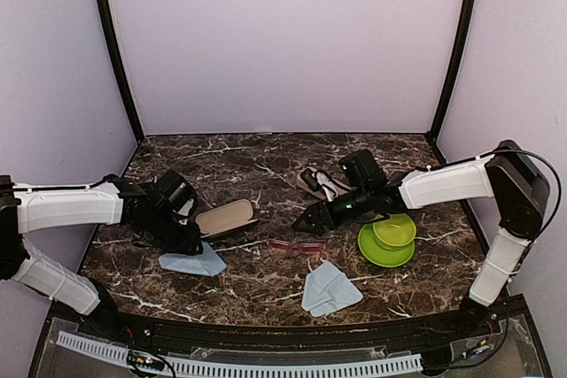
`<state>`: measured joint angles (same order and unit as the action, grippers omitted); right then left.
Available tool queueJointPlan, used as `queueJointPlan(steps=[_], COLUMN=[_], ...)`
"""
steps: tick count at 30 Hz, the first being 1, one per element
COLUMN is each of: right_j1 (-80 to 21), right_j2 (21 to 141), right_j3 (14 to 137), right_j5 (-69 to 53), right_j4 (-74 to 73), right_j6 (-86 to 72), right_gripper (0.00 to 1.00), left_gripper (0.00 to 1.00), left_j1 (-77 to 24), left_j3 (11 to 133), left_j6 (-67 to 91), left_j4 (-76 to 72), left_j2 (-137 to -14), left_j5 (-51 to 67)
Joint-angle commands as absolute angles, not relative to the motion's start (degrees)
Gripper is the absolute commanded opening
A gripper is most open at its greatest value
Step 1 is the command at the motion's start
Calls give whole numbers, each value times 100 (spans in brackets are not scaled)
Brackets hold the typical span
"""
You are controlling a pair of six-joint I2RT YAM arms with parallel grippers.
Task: Organize the sunglasses
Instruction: Move the glasses cleaning cloth to the center of the board.
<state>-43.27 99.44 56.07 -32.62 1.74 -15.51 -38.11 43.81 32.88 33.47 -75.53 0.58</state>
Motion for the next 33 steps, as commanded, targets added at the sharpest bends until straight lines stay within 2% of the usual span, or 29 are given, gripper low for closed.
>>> queueJointPlan(steps=[1,13,19,29,33], right_j1=[-4376,-4390,-4427,-4499,-4524], right_j2=[9986,10000,9983,9850,9797], right_j3=[5684,5719,5748,5588,5492], right_j5=[-3298,-3268,-3261,-3146,-3107], right_j4=[357,295,257,269,324], right_j6=[-1530,-1525,-1528,-1559,-1615], right_gripper=[70,70,70,70,70], left_gripper=[40,37,39,50,50], left_j1=[-3825,-4298,-4501,-4738,-4849], left_j3=[4302,4034,3955,3812,3886], left_j6=[3413,3736,3909,3999,4012], left_j4=[3080,2978,2865,2498,2408], left_j2=[-7799,-7883,-7912,-8109,-8200], left_j5=[-40,287,528,1015,1125])
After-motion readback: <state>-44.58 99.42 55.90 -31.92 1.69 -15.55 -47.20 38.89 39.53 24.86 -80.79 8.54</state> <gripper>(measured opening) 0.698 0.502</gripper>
